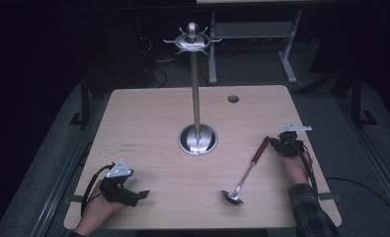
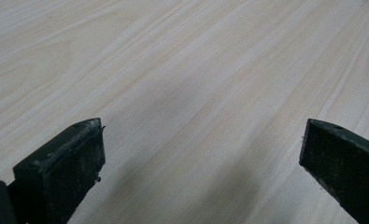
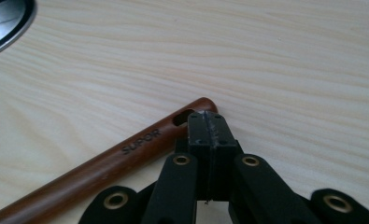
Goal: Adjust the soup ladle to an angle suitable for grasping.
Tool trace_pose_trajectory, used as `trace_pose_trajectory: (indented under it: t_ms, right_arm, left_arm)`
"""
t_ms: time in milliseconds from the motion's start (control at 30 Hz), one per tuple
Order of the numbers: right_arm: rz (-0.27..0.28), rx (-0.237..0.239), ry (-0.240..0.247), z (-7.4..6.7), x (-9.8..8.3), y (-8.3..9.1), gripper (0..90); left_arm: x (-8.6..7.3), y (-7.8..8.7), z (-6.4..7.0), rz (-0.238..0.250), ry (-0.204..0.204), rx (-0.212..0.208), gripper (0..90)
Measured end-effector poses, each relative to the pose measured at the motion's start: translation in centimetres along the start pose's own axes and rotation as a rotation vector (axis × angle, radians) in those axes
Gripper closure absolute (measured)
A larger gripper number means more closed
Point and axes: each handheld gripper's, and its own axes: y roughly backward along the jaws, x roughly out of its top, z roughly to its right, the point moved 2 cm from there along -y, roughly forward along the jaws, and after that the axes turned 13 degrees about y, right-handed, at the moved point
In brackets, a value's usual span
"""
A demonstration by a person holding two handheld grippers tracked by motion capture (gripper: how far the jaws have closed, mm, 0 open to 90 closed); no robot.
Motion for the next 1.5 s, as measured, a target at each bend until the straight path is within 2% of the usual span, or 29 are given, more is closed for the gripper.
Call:
trace_pose_trajectory:
  t_ms: [233,567,967,1067,1333,1367,1500]
  right_arm:
    - [-0.002,0.010,-0.005,0.1,0.4,-0.8,90.0]
    - [0.004,0.042,0.018,-0.7,1.3,-1.8,90.0]
    - [0.011,0.095,0.077,-2.5,2.7,-3.1,90.0]
    - [-0.001,0.106,0.071,-2.8,3.0,-3.3,90.0]
    - [-0.001,0.148,0.114,-4.7,4.2,-4.1,90.0]
    - [0.007,0.153,0.130,-5.1,4.4,-4.2,90.0]
    - [0.011,0.174,0.142,-5.7,4.6,-4.3,90.0]
  left_arm:
    - [-0.1,0.0,0.1,0.004,-0.001,-0.006,0.0]
    - [-0.4,0.4,0.1,0.004,0.009,0.000,0.0]
    - [-1.2,1.2,0.0,0.008,0.023,0.022,0.0]
    - [-1.3,1.4,0.0,0.010,0.030,0.023,0.0]
    - [-1.8,1.7,-0.2,0.012,0.039,0.032,0.0]
    - [-1.8,1.8,-0.2,0.014,0.039,0.034,0.0]
    - [-1.9,1.8,-0.2,0.014,0.042,0.035,0.0]
